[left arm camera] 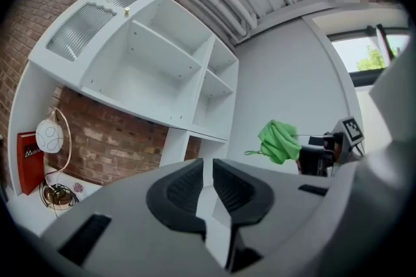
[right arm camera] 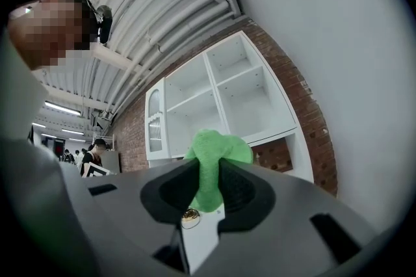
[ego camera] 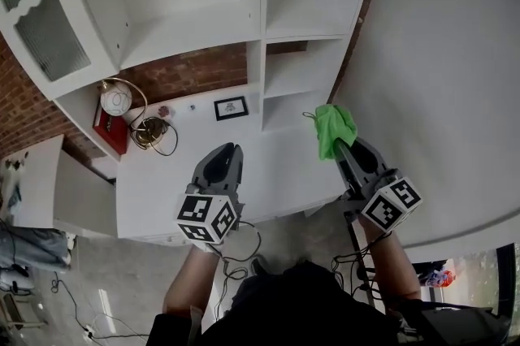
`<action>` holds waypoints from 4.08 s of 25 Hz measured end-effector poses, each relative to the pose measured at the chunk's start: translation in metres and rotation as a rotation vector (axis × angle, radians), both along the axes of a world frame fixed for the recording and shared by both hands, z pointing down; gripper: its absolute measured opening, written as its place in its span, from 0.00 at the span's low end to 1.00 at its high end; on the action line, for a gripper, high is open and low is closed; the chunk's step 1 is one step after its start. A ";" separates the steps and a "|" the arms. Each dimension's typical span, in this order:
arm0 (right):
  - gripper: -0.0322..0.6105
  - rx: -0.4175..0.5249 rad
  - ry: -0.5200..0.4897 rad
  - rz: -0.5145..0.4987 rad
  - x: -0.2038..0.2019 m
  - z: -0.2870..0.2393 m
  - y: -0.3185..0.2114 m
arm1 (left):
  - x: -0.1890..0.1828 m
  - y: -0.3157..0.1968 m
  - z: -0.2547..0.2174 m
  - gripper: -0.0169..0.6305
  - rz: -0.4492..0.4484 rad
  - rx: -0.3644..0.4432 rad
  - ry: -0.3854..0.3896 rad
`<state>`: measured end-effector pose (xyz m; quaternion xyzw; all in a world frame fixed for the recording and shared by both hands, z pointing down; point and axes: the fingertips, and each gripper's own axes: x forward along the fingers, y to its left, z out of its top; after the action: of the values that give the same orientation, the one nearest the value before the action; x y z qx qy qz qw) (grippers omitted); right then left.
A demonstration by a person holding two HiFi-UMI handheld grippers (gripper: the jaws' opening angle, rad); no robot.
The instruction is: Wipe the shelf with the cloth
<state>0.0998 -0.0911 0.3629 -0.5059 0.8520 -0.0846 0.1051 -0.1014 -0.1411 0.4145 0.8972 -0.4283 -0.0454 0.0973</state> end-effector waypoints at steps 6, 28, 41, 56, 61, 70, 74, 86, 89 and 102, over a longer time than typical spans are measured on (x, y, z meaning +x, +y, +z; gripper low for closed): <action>0.18 0.005 -0.036 -0.037 -0.003 -0.015 -0.037 | -0.013 -0.025 -0.002 0.10 -0.029 0.003 0.012; 0.18 0.028 -0.189 -0.340 0.078 -0.076 -0.188 | 0.064 -0.113 -0.020 0.10 -0.166 0.019 -0.098; 0.18 0.016 -0.187 -0.383 0.035 -0.155 -0.294 | 0.031 -0.170 -0.061 0.10 -0.114 0.117 -0.132; 0.18 -0.415 -0.069 -0.395 -0.024 -0.119 -0.428 | 0.014 -0.194 -0.140 0.10 -0.138 0.263 -0.151; 0.17 -0.597 -0.023 -0.444 -0.044 -0.089 -0.454 | -0.008 -0.184 -0.122 0.10 -0.189 0.231 -0.155; 0.17 -0.688 0.297 -0.351 -0.042 -0.058 -0.480 | -0.037 -0.178 -0.099 0.10 -0.264 0.194 -0.172; 0.17 -0.674 0.422 -0.269 -0.021 -0.054 -0.483 | -0.034 -0.179 -0.090 0.10 -0.252 0.181 -0.177; 0.17 -0.670 0.788 -0.008 0.059 -0.051 -0.469 | 0.015 -0.178 -0.072 0.10 -0.106 0.191 -0.224; 0.17 -0.677 0.945 0.076 0.076 -0.051 -0.469 | 0.017 -0.177 -0.067 0.10 -0.092 0.189 -0.234; 0.17 -0.738 1.553 0.282 0.116 -0.043 -0.467 | 0.009 -0.178 -0.060 0.10 -0.082 0.168 -0.213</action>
<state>0.2161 -0.5582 0.3197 -0.5230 0.5304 0.0274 -0.6667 -0.0927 -0.3193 0.3544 0.8838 -0.4671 0.0104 -0.0262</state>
